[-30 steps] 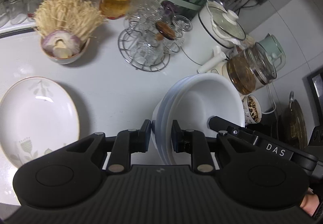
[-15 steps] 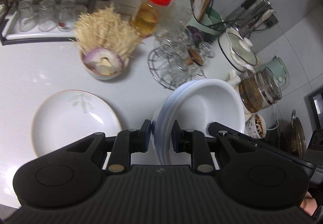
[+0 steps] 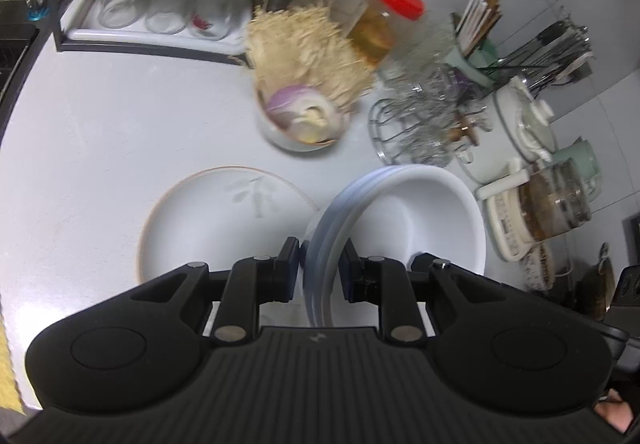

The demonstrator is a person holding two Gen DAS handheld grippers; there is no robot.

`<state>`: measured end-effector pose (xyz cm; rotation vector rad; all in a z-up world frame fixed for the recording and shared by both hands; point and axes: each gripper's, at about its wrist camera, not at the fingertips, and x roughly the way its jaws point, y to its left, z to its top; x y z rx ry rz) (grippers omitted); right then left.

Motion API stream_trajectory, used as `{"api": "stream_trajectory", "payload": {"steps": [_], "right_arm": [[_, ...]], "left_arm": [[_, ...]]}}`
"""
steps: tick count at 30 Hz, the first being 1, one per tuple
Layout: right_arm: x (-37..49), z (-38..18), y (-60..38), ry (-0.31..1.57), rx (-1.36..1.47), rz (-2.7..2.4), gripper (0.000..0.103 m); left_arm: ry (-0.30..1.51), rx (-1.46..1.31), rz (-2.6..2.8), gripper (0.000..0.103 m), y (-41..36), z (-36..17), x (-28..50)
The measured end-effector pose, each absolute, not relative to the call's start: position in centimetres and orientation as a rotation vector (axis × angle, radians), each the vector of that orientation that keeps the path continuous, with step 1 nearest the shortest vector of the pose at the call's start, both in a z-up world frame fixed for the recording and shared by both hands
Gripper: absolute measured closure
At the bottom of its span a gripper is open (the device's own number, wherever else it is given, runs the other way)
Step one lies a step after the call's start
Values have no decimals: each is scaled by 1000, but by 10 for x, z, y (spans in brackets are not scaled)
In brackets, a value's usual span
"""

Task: Organize plates and bowls
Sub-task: 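Lift the bowl stack and carry it over the white plate stack, then lower the bowl stack onto the white plates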

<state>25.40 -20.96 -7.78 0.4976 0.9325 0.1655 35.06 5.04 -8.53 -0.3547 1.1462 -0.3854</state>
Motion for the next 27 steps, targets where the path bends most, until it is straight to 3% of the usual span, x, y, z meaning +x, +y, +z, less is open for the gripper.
{"api": "stream_trajectory", "payload": {"steps": [13, 27], "right_arm": [[277, -135, -166, 1062, 448, 110, 83], [281, -153, -155, 1081, 414, 100, 84]], "left_arm": [[1235, -307, -336, 78, 75, -153, 363], [1252, -362, -320, 78, 86, -171, 365]]}}
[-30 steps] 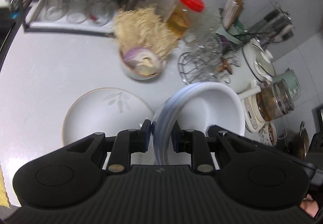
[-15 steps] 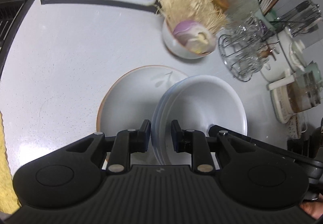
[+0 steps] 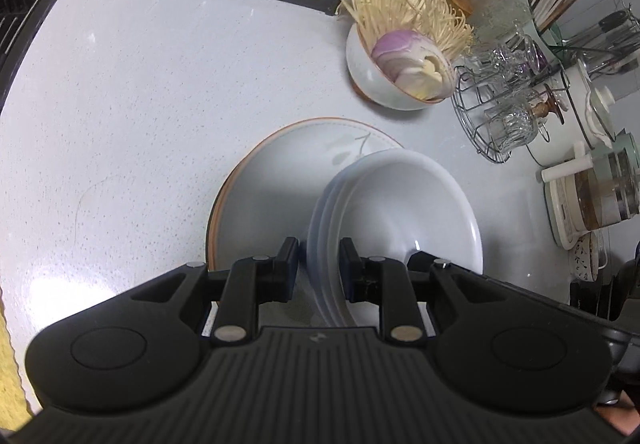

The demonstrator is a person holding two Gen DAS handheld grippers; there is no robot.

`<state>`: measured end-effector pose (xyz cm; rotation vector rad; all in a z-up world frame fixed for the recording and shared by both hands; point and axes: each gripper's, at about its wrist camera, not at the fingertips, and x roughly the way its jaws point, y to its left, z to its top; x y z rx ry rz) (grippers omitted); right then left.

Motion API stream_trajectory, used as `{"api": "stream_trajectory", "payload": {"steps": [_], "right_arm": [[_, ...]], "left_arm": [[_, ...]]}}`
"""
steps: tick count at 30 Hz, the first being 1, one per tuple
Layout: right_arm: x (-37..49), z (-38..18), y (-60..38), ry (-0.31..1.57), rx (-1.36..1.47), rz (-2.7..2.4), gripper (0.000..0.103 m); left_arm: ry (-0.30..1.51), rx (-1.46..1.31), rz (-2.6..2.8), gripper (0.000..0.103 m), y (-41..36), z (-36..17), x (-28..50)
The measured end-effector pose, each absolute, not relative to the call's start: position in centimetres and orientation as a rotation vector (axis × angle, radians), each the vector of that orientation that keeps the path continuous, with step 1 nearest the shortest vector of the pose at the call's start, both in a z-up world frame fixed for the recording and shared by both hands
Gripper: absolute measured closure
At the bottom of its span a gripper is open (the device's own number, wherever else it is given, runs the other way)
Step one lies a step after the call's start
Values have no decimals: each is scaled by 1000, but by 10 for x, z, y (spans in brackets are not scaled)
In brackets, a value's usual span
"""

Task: Organize plates and bowls
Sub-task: 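Lower the bowl stack onto the white plates, then open both grippers and lift away from the stack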

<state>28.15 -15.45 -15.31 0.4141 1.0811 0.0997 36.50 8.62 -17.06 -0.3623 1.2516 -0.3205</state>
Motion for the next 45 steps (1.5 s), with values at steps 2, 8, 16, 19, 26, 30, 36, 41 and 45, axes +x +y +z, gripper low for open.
{"api": "stream_trajectory", "payload": {"steps": [2, 8, 16, 19, 26, 30, 36, 41, 45], "right_arm": [[281, -156, -153, 1088, 418, 106, 83], [280, -159, -149, 1069, 412, 115, 83], [275, -156, -153, 1045, 418, 107, 42], [271, -148, -155, 1012, 405, 113, 39], [258, -117, -165, 924, 391, 127, 39], [247, -94, -173, 856, 375, 142, 39], [223, -49, -189, 733, 335, 170, 39], [194, -10, -204, 617, 305, 202, 39], [170, 11, -215, 554, 282, 223, 39]], "left_arm": [[1254, -353, -313, 78, 88, -172, 364], [1243, -335, -322, 77, 94, -171, 362], [1201, -315, -315, 75, 95, -153, 353], [1178, -302, -314, 74, 95, -141, 348], [1081, -240, -331, 73, 88, -95, 331], [1023, -214, -324, 73, 80, -68, 320], [936, -195, -318, 73, 66, -22, 292], [848, -169, -323, 71, 54, 18, 260], [787, -133, -306, 71, 37, 42, 230]]}}
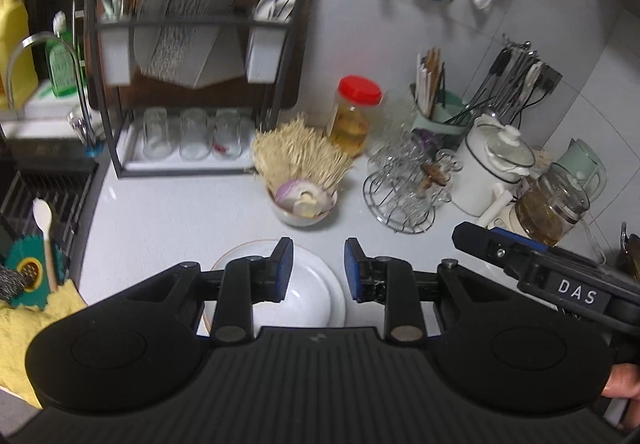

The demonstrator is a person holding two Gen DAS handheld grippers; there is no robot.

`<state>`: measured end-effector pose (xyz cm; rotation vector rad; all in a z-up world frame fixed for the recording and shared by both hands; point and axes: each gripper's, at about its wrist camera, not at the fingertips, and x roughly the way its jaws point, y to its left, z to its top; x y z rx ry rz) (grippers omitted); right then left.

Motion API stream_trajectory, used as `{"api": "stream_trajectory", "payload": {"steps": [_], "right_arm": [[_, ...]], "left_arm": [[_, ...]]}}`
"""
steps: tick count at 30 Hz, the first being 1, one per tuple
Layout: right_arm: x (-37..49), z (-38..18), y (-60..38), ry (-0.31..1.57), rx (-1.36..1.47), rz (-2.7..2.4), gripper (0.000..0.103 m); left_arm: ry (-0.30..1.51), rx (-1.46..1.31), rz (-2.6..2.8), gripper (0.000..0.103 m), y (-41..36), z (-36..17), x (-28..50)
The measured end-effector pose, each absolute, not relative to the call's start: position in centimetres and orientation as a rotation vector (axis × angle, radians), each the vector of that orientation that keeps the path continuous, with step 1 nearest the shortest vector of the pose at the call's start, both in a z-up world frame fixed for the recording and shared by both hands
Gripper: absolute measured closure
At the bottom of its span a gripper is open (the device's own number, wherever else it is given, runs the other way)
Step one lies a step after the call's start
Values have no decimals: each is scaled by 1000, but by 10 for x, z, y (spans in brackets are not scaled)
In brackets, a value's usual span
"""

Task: Organize plates and bowls
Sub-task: 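Open both grippers and lift away from the stack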

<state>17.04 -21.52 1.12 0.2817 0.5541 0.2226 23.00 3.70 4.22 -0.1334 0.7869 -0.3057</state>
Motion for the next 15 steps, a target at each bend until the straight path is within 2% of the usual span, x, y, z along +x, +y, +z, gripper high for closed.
{"api": "stream_trajectory", "payload": {"steps": [4, 15], "right_arm": [[144, 27, -228, 501, 261, 229, 39], [86, 36, -249, 442, 241, 252, 39]], "left_arm": [[732, -154, -269, 70, 26, 61, 201], [694, -141, -251, 56, 10, 70, 140]]}}
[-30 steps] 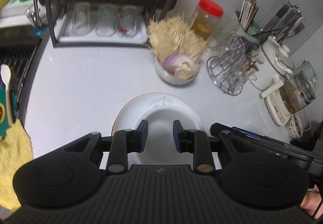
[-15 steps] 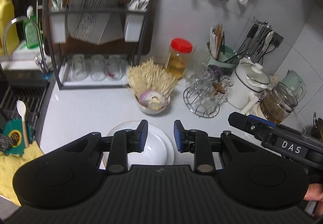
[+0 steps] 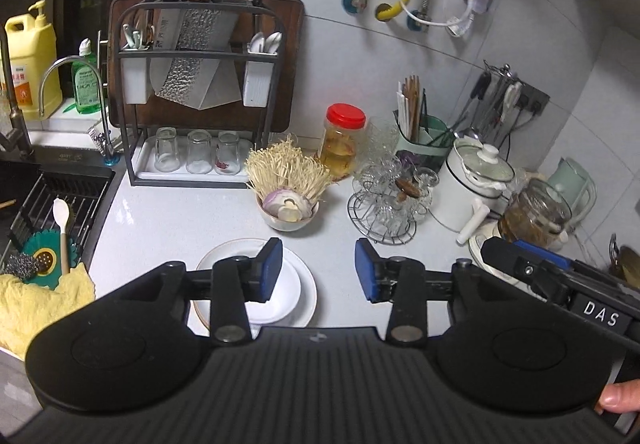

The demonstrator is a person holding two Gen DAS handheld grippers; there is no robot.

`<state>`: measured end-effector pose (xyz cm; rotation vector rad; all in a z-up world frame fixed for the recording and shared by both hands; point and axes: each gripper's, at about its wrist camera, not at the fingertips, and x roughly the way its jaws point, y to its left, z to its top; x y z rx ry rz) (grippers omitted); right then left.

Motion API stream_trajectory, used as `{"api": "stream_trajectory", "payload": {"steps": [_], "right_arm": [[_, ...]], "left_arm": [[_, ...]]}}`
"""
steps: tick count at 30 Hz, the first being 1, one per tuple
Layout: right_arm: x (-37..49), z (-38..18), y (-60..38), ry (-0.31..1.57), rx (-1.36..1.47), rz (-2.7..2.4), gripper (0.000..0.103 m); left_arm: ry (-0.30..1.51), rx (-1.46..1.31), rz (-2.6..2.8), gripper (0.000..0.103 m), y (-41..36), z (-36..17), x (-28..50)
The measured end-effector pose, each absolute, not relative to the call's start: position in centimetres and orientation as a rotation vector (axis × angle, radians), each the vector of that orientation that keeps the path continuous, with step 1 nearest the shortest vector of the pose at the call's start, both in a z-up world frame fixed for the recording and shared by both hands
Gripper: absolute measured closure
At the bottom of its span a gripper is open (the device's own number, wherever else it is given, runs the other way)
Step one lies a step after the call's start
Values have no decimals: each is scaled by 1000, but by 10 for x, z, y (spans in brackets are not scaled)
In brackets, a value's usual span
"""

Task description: Organize plates and bowls

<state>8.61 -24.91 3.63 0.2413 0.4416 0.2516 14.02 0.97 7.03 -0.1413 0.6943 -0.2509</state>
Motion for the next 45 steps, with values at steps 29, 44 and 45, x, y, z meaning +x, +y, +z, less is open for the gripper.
{"api": "stream_trajectory", "payload": {"steps": [29, 44, 45], "right_arm": [[0, 14, -266, 472, 184, 233, 35], [-15, 8, -253, 480, 169, 209, 20], [-16, 8, -252, 483, 167, 205, 20]], "left_arm": [[696, -115, -134, 6, -4, 52, 31], [720, -96, -107, 5, 8, 48, 16], [723, -93, -107, 5, 9, 47, 15]]}}
